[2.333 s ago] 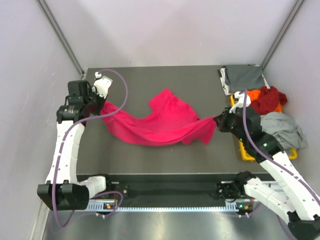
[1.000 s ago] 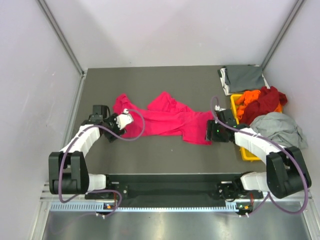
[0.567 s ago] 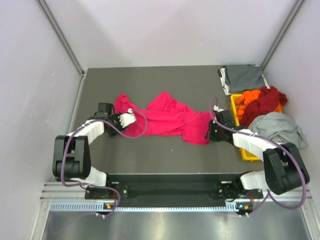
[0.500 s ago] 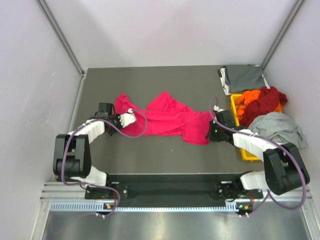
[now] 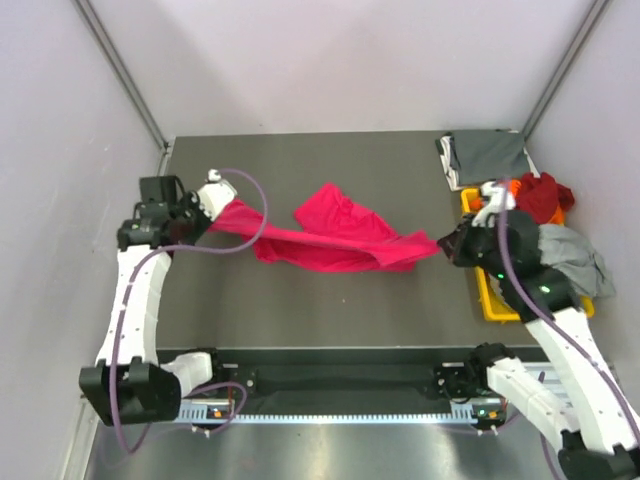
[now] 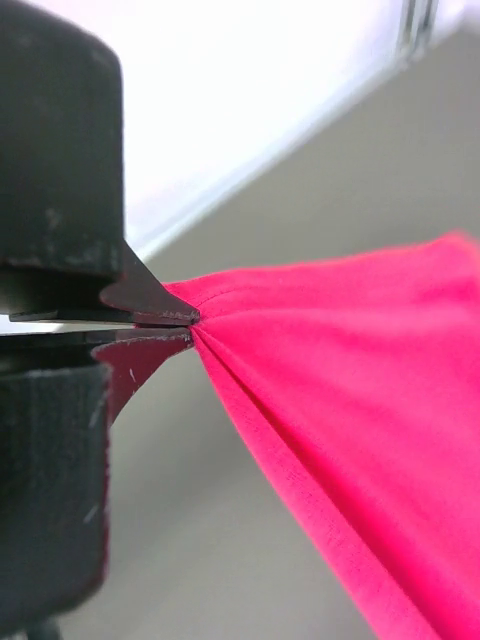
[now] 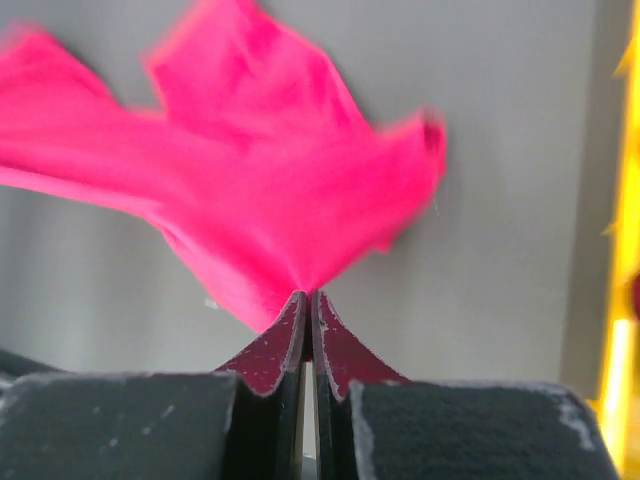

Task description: Fold and stack the t-shirts

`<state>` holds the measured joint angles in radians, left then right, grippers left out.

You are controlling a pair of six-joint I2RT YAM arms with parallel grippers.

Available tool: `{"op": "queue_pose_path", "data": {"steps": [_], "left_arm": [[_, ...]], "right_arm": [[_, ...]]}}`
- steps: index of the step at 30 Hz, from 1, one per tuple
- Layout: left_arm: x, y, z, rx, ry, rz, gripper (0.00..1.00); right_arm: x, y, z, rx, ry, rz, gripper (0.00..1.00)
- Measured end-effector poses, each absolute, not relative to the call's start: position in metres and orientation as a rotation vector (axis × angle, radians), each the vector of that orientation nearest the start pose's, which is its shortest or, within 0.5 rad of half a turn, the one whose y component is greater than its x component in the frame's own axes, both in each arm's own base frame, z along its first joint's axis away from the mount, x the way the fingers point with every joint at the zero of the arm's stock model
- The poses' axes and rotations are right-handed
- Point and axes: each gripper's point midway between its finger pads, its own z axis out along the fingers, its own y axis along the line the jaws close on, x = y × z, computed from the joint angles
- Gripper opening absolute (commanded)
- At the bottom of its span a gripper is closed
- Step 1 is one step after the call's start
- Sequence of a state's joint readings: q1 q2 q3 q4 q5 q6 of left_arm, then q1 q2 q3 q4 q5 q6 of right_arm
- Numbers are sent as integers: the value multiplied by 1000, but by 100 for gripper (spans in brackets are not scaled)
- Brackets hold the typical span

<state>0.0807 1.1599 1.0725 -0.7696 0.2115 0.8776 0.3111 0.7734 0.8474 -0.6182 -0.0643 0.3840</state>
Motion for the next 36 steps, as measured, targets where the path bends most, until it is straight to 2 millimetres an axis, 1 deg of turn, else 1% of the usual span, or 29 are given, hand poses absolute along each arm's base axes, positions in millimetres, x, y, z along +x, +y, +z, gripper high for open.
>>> {"op": "queue_pose_path", "data": {"steps": [3, 4, 6, 8, 10, 12, 13, 15, 16, 18, 19, 21, 22, 23, 25, 27, 28, 30, 32, 33, 34, 35, 36], "left_arm": [[298, 19, 245, 957, 2132, 206, 0], [292, 19, 259, 942, 2130, 208, 0], [280, 18, 281, 914, 2122, 216, 0], [267, 19, 299, 894, 2122, 226, 0], [255, 20, 321, 866, 2108, 248, 0], [248, 22, 339, 844, 2081, 280, 0], [246, 23, 344, 836, 2072, 294, 0], [244, 26, 346, 828, 2074, 313, 0], [244, 27, 344, 827, 2082, 319, 0], [249, 31, 332, 827, 2120, 326, 0], [254, 33, 324, 830, 2144, 326, 0], [270, 38, 299, 847, 2226, 308, 0], [279, 39, 289, 853, 2259, 297, 0], [301, 43, 272, 860, 2303, 282, 0], [329, 46, 247, 862, 2373, 246, 0], [360, 47, 233, 833, 2410, 216, 0], [378, 48, 230, 815, 2418, 206, 0], [419, 50, 233, 752, 2402, 200, 0], [460, 54, 249, 672, 2345, 219, 0], [479, 56, 262, 629, 2303, 237, 0], [498, 60, 281, 580, 2256, 264, 0], [514, 63, 300, 533, 2196, 292, 0], [526, 66, 323, 483, 2127, 322, 0]], "right_arm": [[222, 99, 275, 19, 2027, 498, 0], [212, 95, 297, 12, 1984, 503, 0], [192, 88, 330, 5, 1925, 507, 0], [172, 81, 360, -5, 1872, 512, 0], [157, 76, 387, -16, 1813, 519, 0], [148, 73, 403, -24, 1776, 519, 0], [145, 71, 408, -28, 1764, 518, 0], [145, 71, 409, -38, 1766, 508, 0], [150, 72, 406, -44, 1783, 500, 0], [165, 77, 393, -57, 1837, 484, 0], [177, 81, 384, -66, 1876, 475, 0], [209, 91, 366, -82, 1966, 449, 0], [227, 97, 357, -92, 2002, 437, 0], [259, 105, 342, -102, 2067, 412, 0], [294, 113, 328, -111, 2124, 397, 0], [338, 122, 318, -109, 2161, 406, 0], [364, 127, 317, -106, 2163, 429, 0], [406, 131, 319, -92, 2154, 452, 0], [451, 133, 336, -72, 2101, 475, 0], [468, 133, 347, -57, 2068, 484, 0], [484, 132, 363, -45, 2019, 495, 0], [496, 130, 378, -28, 1974, 507, 0], [505, 126, 398, -11, 1915, 519, 0]]}}
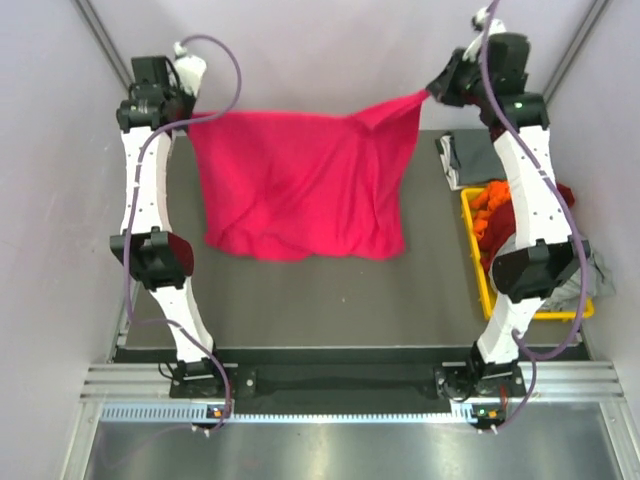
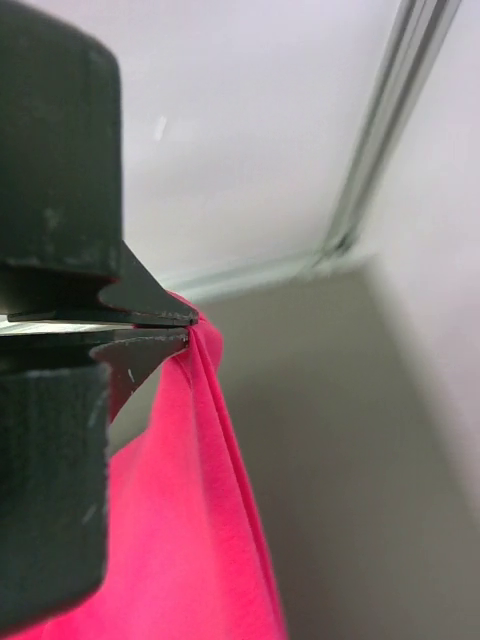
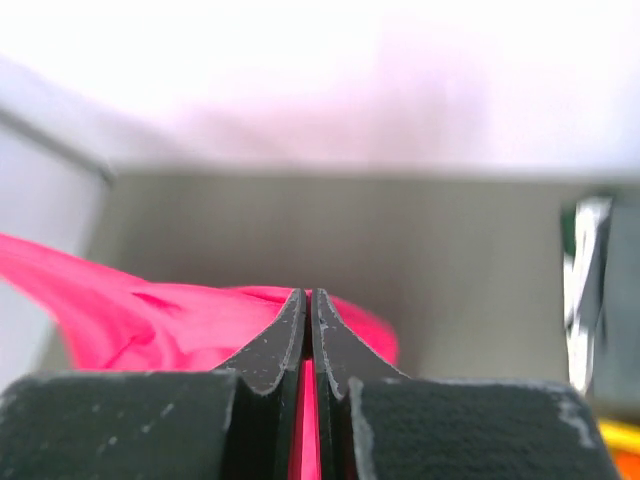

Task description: Fold and stack the t-shirts

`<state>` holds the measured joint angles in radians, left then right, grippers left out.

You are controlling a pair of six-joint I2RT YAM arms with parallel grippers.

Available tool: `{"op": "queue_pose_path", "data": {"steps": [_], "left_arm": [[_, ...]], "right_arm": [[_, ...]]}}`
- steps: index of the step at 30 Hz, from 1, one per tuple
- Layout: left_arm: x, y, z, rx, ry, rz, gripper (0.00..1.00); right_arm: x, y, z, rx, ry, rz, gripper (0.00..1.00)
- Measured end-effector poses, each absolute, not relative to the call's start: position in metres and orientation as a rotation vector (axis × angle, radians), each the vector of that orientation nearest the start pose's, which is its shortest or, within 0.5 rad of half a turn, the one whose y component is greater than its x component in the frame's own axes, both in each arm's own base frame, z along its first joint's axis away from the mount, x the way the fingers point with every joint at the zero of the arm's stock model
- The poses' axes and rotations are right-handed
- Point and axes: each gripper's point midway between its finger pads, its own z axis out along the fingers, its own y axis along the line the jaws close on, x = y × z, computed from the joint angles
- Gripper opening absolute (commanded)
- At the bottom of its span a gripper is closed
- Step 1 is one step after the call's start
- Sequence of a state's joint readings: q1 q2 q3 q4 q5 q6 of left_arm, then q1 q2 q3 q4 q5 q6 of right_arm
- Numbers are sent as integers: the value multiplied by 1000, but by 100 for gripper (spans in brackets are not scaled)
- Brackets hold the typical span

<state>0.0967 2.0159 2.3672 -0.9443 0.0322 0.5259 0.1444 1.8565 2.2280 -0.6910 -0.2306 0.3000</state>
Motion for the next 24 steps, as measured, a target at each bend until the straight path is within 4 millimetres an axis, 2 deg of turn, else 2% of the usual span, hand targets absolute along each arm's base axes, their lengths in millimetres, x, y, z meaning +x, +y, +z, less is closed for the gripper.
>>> {"op": "queue_pose_path", "data": {"steps": [2, 4, 6, 8, 9, 11, 13, 15, 17, 20, 21, 22, 24], "left_arm": [[536, 71, 360, 405, 2018, 362, 0], [535, 73, 398, 344, 1908, 389, 0], [525, 71, 434, 308, 1810, 392, 0], [512, 63, 459, 316, 1740, 370, 0], [501, 58, 466, 329, 1713, 354, 0], [481, 49, 469, 366, 1694, 322, 0], [463, 40, 457, 418, 1703, 290, 0], [448, 32, 429, 491, 1726, 263, 0], [432, 26, 378, 578, 1803, 235, 0], [410, 22, 282, 716, 1978, 180, 0], [399, 21, 244, 768, 2048, 159, 0], [389, 21, 216, 808, 2103, 141, 0], [364, 22, 163, 887, 2212, 107, 0]], "right_arm": [[509, 115, 431, 22, 1822, 538, 0], [502, 100, 469, 45, 1717, 553, 0], [487, 86, 500, 60, 1639, 559, 0], [469, 80, 524, 53, 1576, 557, 0], [455, 79, 533, 42, 1552, 557, 0], [431, 80, 539, 17, 1528, 560, 0], [406, 82, 527, -6, 1537, 563, 0], [387, 83, 497, -18, 1581, 567, 0], [374, 86, 448, -21, 1664, 574, 0], [358, 89, 350, 7, 1861, 589, 0], [350, 91, 309, 25, 1942, 598, 0], [335, 93, 265, 50, 2034, 609, 0], [304, 98, 196, 90, 2187, 628, 0]]}}
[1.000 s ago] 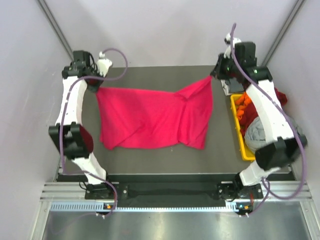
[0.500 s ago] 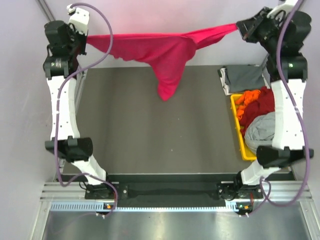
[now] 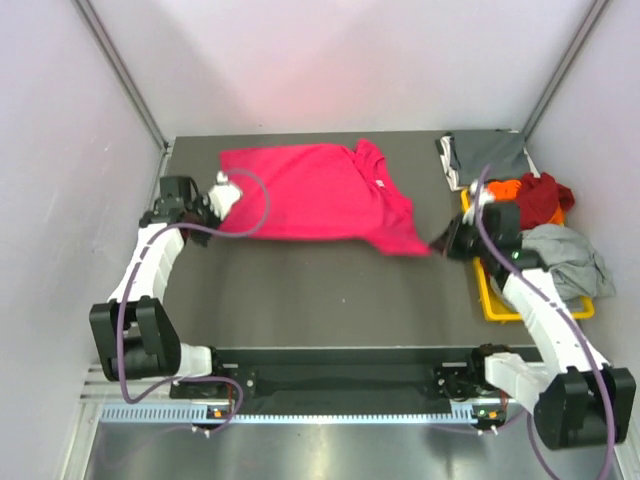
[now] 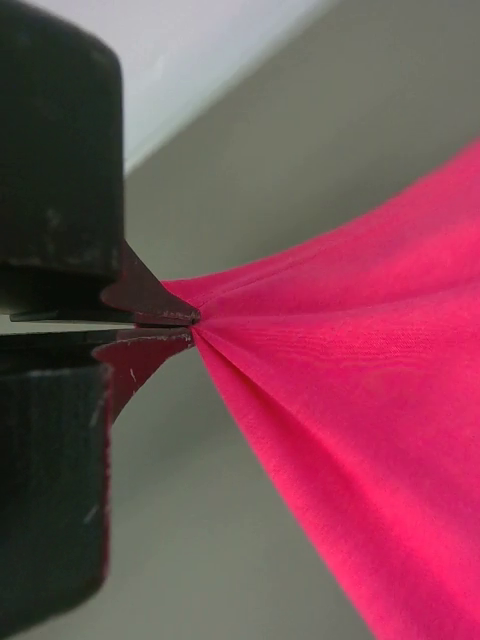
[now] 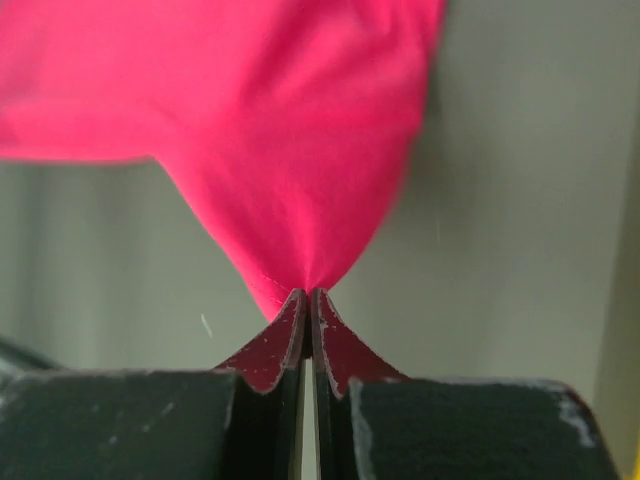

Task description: Fold and stack the t-shirts

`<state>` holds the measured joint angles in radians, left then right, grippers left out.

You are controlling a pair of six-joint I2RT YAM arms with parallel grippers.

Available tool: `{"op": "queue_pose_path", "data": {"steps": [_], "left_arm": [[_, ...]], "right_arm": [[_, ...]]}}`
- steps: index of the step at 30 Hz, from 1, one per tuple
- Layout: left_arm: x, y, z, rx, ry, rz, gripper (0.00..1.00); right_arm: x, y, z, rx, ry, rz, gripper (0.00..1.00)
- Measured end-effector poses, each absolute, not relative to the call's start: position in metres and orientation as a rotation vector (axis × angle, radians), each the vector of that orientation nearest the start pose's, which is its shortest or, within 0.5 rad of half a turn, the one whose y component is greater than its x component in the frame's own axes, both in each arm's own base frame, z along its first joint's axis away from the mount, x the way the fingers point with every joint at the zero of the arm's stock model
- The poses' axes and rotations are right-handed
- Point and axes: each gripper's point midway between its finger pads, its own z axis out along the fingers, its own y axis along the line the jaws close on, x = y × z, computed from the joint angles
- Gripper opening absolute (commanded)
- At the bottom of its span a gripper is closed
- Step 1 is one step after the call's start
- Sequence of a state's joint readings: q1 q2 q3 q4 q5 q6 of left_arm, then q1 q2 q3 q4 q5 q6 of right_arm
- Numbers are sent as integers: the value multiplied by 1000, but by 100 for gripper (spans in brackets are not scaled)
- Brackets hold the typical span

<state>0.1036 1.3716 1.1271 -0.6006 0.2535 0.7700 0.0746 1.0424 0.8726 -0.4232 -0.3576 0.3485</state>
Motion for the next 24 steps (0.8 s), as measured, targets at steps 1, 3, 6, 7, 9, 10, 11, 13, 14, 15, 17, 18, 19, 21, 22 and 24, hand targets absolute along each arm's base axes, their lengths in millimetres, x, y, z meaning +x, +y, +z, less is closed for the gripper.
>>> {"op": "queue_pose_path", "data": {"steps": [1, 3, 6, 7, 9, 10, 11, 13, 14, 15, 17, 18, 19, 21, 22, 24], "left_arm": [[348, 22, 140, 931, 2266, 90, 1], [324, 22, 112, 999, 2331, 61, 2], [296, 22, 90, 1090, 2387, 33, 5], [289, 23, 86, 1115, 2397, 33, 7], [277, 25, 79, 1156, 2416, 33, 8], [269, 26, 74, 1179, 2431, 31, 8], [262, 27, 71, 1197, 2446, 28, 8], [247, 29, 65, 1238, 2482, 22, 8], [241, 31, 62, 1259, 2492, 29, 9], [232, 32, 60, 1283, 2505, 32, 9], [217, 36, 58, 1330, 2524, 43, 9], [211, 38, 58, 1354, 2530, 50, 9], [206, 39, 60, 1375, 2537, 58, 12], [198, 42, 61, 1419, 2547, 64, 33], [195, 43, 62, 1447, 2551, 60, 43], [188, 44, 65, 1491, 2571, 29, 75]], "right_arm": [[283, 100, 163, 111, 2260, 641, 0], [249, 103, 118, 147, 2366, 658, 0], [214, 105, 82, 190, 2434, 675, 0], [209, 106, 77, 197, 2435, 682, 0], [199, 109, 68, 213, 2438, 703, 0], [194, 111, 63, 220, 2443, 717, 0], [189, 113, 59, 234, 2452, 730, 0], [180, 116, 51, 258, 2466, 757, 0], [175, 118, 49, 270, 2473, 769, 0], [171, 121, 50, 275, 2475, 785, 0], [166, 126, 56, 265, 2456, 815, 0], [164, 128, 60, 261, 2446, 829, 0], [161, 129, 63, 259, 2440, 838, 10], [157, 131, 70, 272, 2436, 851, 33], [156, 131, 75, 278, 2434, 852, 56], [158, 129, 84, 280, 2431, 833, 64]]}}
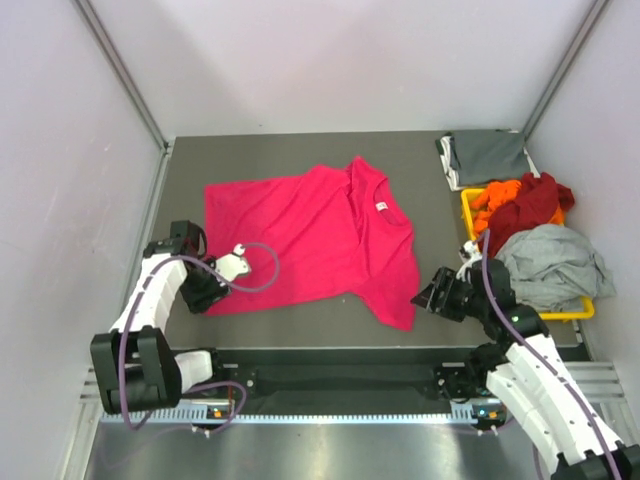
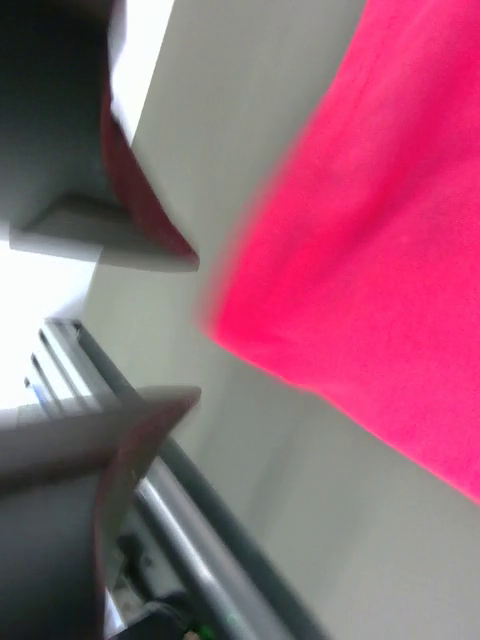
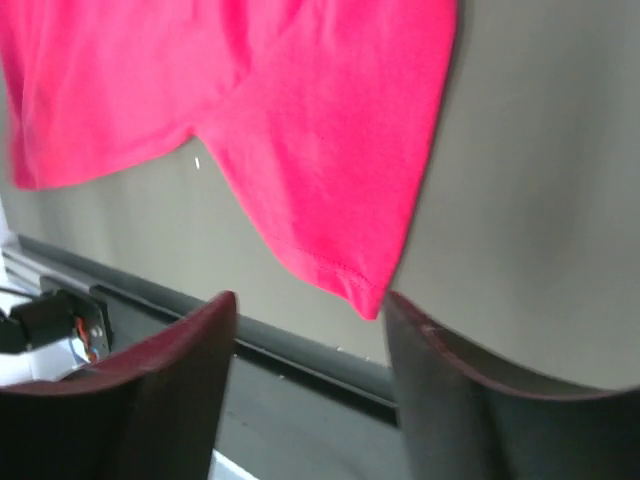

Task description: Fold and stack the t-shirts

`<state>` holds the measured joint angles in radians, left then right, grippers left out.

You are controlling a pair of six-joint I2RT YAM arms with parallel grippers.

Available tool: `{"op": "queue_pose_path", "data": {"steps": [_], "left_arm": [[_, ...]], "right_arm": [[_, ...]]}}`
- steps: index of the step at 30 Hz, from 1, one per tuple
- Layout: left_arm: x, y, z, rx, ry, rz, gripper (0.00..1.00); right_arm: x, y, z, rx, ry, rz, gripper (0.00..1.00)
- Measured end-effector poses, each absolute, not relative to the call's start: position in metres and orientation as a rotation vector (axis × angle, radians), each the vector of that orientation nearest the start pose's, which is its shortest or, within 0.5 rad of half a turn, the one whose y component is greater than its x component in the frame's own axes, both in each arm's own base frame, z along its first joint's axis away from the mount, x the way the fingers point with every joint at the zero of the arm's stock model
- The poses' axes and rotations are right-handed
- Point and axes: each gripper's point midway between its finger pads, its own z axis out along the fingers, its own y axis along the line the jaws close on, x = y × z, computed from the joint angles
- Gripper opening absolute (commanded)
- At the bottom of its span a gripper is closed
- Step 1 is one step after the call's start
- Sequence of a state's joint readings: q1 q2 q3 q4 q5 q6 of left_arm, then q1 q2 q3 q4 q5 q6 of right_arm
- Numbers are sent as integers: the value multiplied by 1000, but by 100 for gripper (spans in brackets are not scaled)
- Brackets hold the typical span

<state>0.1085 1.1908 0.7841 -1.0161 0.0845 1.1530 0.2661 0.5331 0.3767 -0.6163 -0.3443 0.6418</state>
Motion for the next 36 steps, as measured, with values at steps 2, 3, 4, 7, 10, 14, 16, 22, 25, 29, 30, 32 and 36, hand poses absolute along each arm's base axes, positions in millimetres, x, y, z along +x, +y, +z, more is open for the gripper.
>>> {"op": "queue_pose_path", "data": {"steps": [2, 3, 4, 7, 10, 14, 16, 22, 25, 29, 30, 32, 36], "left_arm": [[190, 42, 73, 1494, 2585, -2, 77], [197, 42, 80, 1482, 2580, -5, 78], [208, 40, 90, 1458, 2564, -14, 82], [265, 32, 127, 1276, 2483, 5, 82], [340, 29, 161, 1010, 2405, 42, 80], [430, 39, 162, 700, 2385, 70, 78], [463, 47, 143, 580, 2409, 78, 78], [527, 73, 82, 333, 2489, 79, 80], [549, 89, 61, 234, 2497, 83, 80], [559, 106, 41, 136, 2514, 74, 80], [560, 106, 37, 117, 2516, 57, 80], [562, 109, 36, 99, 2510, 47, 80], [571, 108, 35, 67, 2492, 11, 77]], "right_arm": [[164, 125, 96, 270, 2427, 791, 68], [171, 124, 106, 257, 2413, 767, 69], [181, 123, 117, 237, 2397, 740, 71], [224, 121, 156, 153, 2335, 642, 71], [287, 123, 193, 55, 2265, 528, 70], [388, 131, 205, -62, 2220, 403, 69], [431, 136, 197, -97, 2221, 367, 68], [545, 156, 137, -184, 2260, 330, 68], [579, 163, 98, -206, 2289, 337, 68], [601, 176, 56, -232, 2319, 389, 64], [601, 178, 47, -232, 2329, 406, 59], [608, 185, 46, -240, 2302, 445, 47], [609, 195, 46, -237, 2287, 514, 9]]}}
